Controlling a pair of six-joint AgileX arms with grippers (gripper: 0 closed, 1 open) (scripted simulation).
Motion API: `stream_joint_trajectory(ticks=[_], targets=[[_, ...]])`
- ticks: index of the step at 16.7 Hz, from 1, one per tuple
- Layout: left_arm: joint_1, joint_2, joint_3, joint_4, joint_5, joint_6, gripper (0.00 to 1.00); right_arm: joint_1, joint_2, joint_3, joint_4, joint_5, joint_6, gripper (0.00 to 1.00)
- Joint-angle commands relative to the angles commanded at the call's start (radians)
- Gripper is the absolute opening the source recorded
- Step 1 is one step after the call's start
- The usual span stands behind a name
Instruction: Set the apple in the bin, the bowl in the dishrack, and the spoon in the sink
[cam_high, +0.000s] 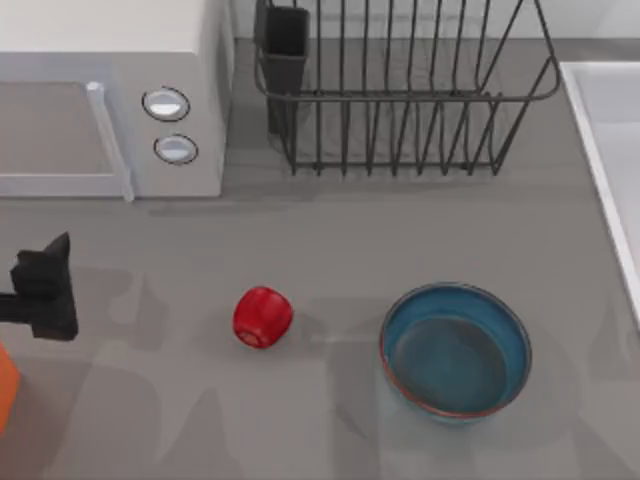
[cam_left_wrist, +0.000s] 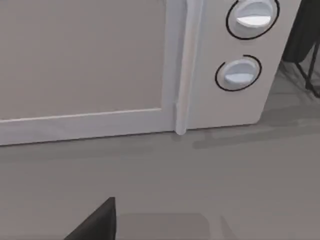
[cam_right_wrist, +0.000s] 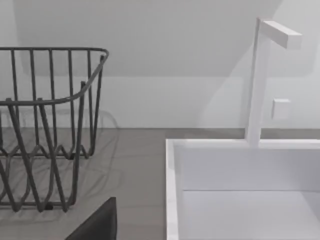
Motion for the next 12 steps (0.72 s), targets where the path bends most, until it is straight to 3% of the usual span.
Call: stream_joint_trajectory(ticks=[12], targets=[[-0.294, 1.003, 0.763, -0.545, 0.016, -0.053, 1.00, 0.000, 0.000, 0.000, 0.000, 0.000, 0.000, 1.00]])
